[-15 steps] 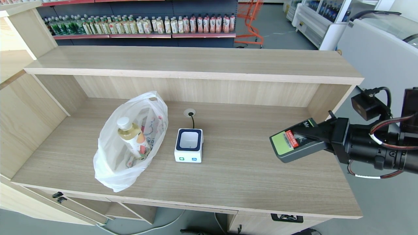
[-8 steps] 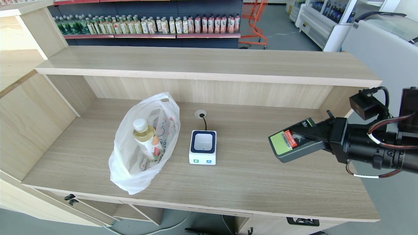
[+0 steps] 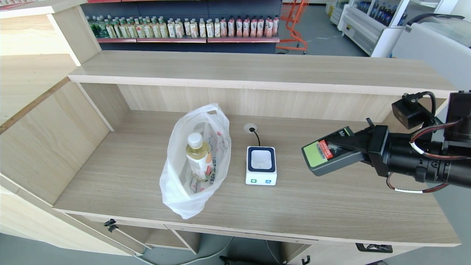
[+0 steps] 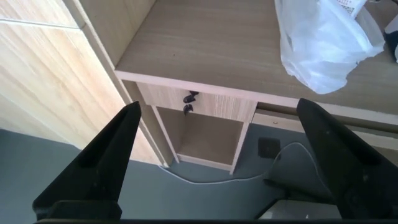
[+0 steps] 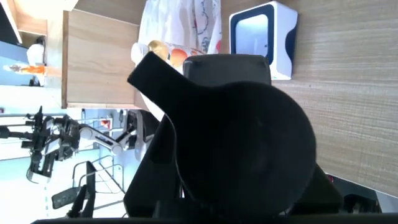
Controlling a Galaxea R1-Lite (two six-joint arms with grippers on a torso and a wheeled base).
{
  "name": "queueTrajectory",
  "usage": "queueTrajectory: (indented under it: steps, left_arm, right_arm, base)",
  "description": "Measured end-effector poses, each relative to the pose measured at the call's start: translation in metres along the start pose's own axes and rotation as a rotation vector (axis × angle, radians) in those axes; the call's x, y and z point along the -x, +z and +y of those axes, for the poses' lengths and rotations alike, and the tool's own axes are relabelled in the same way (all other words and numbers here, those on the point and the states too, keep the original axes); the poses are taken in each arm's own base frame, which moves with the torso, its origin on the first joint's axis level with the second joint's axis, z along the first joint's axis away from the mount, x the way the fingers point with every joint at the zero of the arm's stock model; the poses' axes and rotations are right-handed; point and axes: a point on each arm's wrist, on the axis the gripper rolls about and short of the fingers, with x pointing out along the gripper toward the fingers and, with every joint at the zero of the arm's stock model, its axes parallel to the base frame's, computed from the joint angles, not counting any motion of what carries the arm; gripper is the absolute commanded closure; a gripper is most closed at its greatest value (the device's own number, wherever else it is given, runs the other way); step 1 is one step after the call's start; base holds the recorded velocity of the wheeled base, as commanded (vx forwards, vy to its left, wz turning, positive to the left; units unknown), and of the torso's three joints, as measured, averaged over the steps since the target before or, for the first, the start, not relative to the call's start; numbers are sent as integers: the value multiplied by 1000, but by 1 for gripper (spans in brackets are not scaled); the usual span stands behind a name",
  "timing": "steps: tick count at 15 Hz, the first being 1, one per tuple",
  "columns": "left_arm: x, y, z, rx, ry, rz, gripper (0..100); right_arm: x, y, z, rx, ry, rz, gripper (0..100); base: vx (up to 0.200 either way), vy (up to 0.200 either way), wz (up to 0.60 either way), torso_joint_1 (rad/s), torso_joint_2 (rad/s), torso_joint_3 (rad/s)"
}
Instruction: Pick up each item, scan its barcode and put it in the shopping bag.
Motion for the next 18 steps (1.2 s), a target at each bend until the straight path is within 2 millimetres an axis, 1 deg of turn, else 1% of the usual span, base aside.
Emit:
queueTrajectory:
  steps: [2,7,13,15,18]
  left_arm:
    - [0,0,0,-2,0,0,0]
    - [0,0,0,-7,0,0,0]
    - [0,0,0,-8,0,0,0]
    - [0,0,0,-8,0,0,0]
    - [0,0,0,-7,0,0,0]
  right_arm:
    - [1,2,-2,-2,-8,-9,100]
    - [2,1,-5,-8,-21,-8,100]
    - [1,-3,-9,-7,-38,2,100]
    - [-2,-4,-9,39,-36,13,100]
    - [-16,-9,-20,220,-95,45,100]
  base:
    - [0,200,0,2,2,7]
    - [0,0,0,0,0,0]
    - [200,0,0,4,5,2]
    - [0,0,0,0,0,0]
    - [0,0,0,0,0,0]
